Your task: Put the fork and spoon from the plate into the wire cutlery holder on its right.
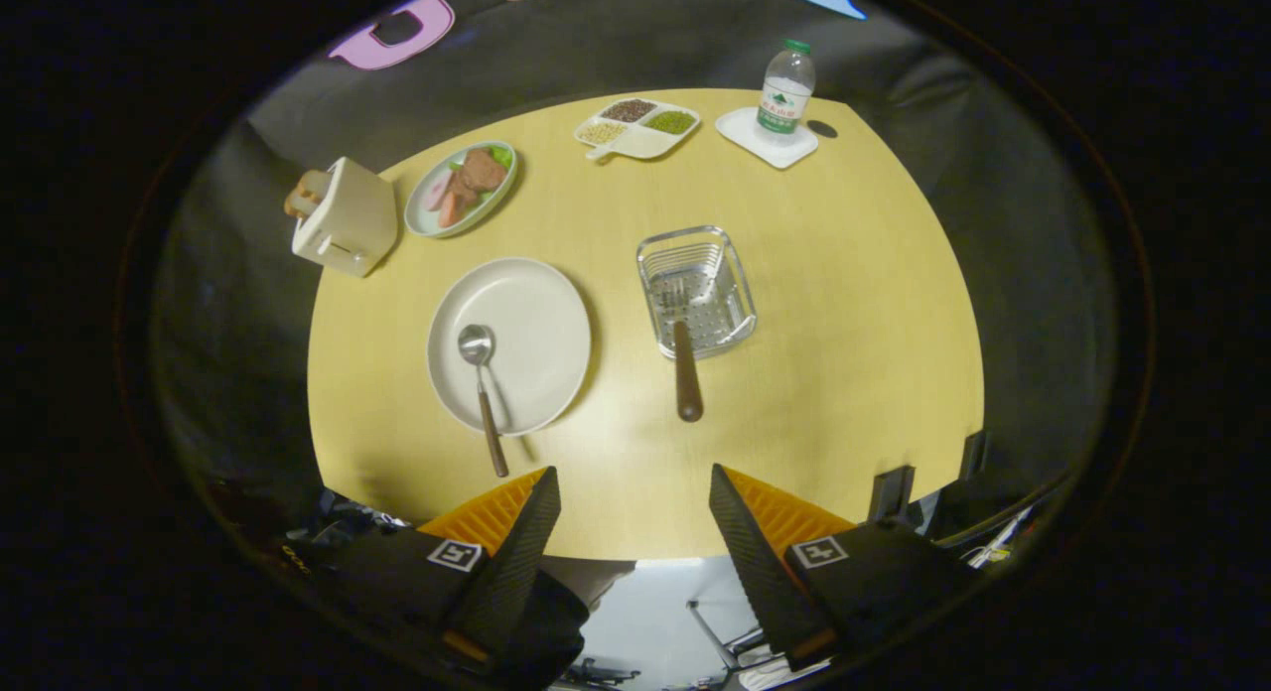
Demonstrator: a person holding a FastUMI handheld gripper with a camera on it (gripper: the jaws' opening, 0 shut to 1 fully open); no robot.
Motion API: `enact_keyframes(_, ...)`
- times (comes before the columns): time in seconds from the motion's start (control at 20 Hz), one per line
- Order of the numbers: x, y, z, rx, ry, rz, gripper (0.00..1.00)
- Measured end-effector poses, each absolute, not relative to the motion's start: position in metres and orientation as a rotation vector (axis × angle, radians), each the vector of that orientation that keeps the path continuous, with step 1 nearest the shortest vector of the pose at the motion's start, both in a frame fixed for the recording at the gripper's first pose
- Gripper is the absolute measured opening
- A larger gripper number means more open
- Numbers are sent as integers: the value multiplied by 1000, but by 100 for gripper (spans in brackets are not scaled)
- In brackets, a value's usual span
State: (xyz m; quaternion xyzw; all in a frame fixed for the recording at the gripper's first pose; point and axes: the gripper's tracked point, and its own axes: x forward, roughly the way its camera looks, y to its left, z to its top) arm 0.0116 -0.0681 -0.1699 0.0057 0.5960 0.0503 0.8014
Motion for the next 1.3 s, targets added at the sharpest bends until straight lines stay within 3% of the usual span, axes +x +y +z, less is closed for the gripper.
enact_keyframes(0.4,-2,-7,-190,-12,1292,236,97)
enact_keyframes(1.3,-11,75,-314,-118,1482,379,96)
